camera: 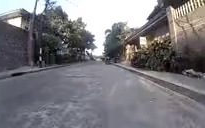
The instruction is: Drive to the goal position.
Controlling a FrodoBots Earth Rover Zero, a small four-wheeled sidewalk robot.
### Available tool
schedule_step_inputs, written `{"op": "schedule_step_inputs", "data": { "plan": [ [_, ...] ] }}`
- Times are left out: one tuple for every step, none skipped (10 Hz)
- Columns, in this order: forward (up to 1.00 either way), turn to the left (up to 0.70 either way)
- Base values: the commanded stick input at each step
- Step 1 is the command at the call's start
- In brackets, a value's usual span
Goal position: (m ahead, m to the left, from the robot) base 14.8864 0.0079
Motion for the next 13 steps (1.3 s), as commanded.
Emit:
{"op": "schedule_step_inputs", "data": {
  "plan": [
    [1.0, -0.01],
    [1.0, -0.01],
    [1.0, -0.01],
    [1.0, -0.01],
    [1.0, -0.01],
    [1.0, -0.01],
    [1.0, -0.01],
    [1.0, -0.01],
    [1.0, -0.01],
    [1.0, -0.01],
    [1.0, -0.01],
    [1.0, -0.01],
    [1.0, -0.01]
  ]
}}
